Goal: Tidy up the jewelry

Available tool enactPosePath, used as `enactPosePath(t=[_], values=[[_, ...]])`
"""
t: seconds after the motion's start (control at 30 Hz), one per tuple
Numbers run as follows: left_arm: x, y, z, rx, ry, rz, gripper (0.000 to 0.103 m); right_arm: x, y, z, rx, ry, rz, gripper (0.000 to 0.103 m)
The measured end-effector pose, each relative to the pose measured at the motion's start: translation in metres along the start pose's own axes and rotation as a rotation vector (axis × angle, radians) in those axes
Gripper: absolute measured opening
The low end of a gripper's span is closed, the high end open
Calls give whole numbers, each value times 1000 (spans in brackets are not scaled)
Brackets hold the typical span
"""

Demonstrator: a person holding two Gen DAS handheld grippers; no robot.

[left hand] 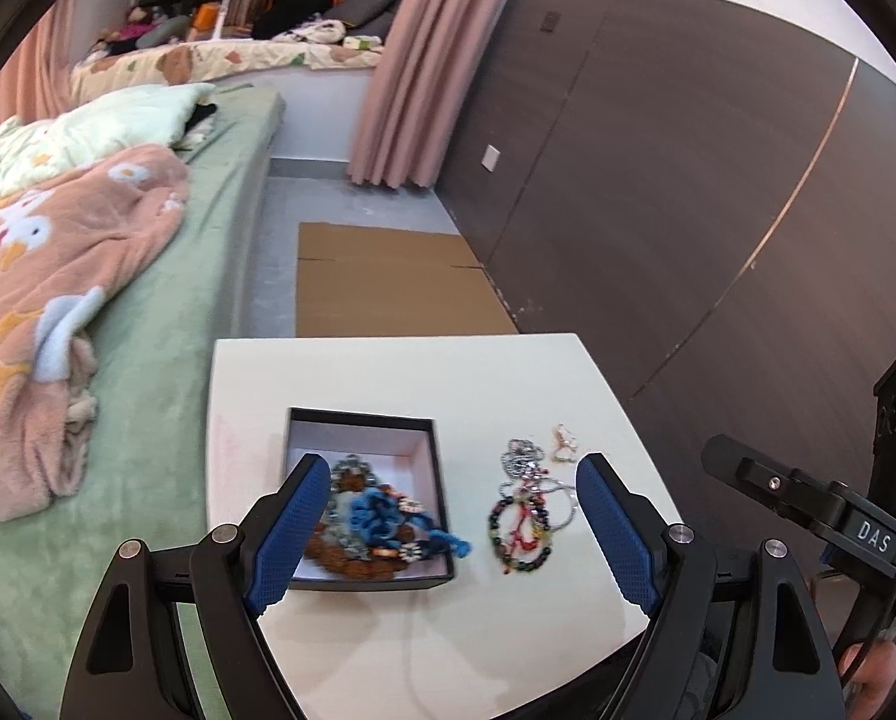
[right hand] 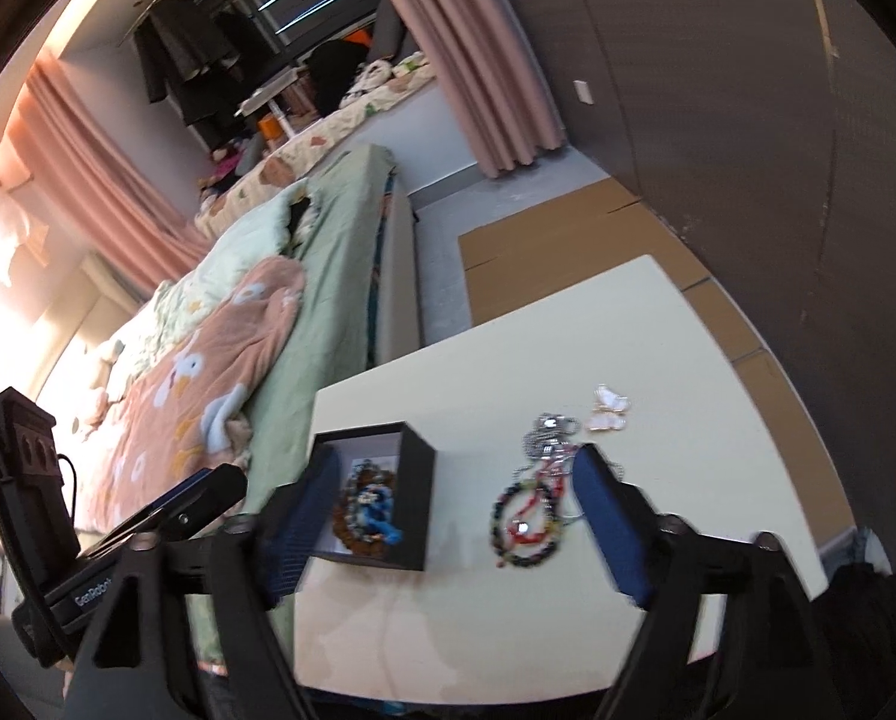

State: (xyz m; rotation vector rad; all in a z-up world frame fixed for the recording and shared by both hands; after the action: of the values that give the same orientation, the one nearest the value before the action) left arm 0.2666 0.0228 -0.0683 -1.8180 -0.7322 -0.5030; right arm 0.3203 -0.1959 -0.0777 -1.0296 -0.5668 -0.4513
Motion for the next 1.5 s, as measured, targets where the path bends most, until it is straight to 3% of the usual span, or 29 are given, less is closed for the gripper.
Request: enactPosePath(t=[0.2, 0.33, 0.37, 0.47, 0.93, 1.1, 1.27, 1.5], values=[[-3, 13, -26, -21, 47, 9, 85, -2, -4, -29, -57, 38, 18, 87], [-8, 27, -39, -15, 78, 39, 85, -4, -2, -49, -64, 71, 32, 89], [-9, 30, -40, -13, 81, 45, 87, -5, -1, -53, -66, 81, 41, 94], [-13, 39, -43, -16, 75, 61, 94, -7, 1, -64, -64, 103, 39, 95], [-28, 89, -54, -16, 96, 151, 94, -19, 27, -114, -51, 185, 61, 94], [-32, 113, -56, -15, 109, 195, 66, -24, 40, -129, -36, 218, 68, 94], [-43, 136, -60, -12, 134, 257, 49, -28, 55, -138, -1, 246, 88, 83], [-53, 153, -64, 31, 202, 278, 46, -34, 69, -144, 7, 263, 115, 82]])
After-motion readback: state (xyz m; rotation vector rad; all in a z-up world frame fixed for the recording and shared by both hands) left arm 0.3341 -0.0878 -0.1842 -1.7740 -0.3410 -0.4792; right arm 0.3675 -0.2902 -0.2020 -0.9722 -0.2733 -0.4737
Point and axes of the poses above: each gripper's, at about its wrist camera, not at the fingertips, and y roughly the way its jaws point, z to its left, x to its top, the point moved 3 cm from there along y, roughly the way its jaws point, and after that the axes turned 2 degrees about -y, right-handed, at the moved point
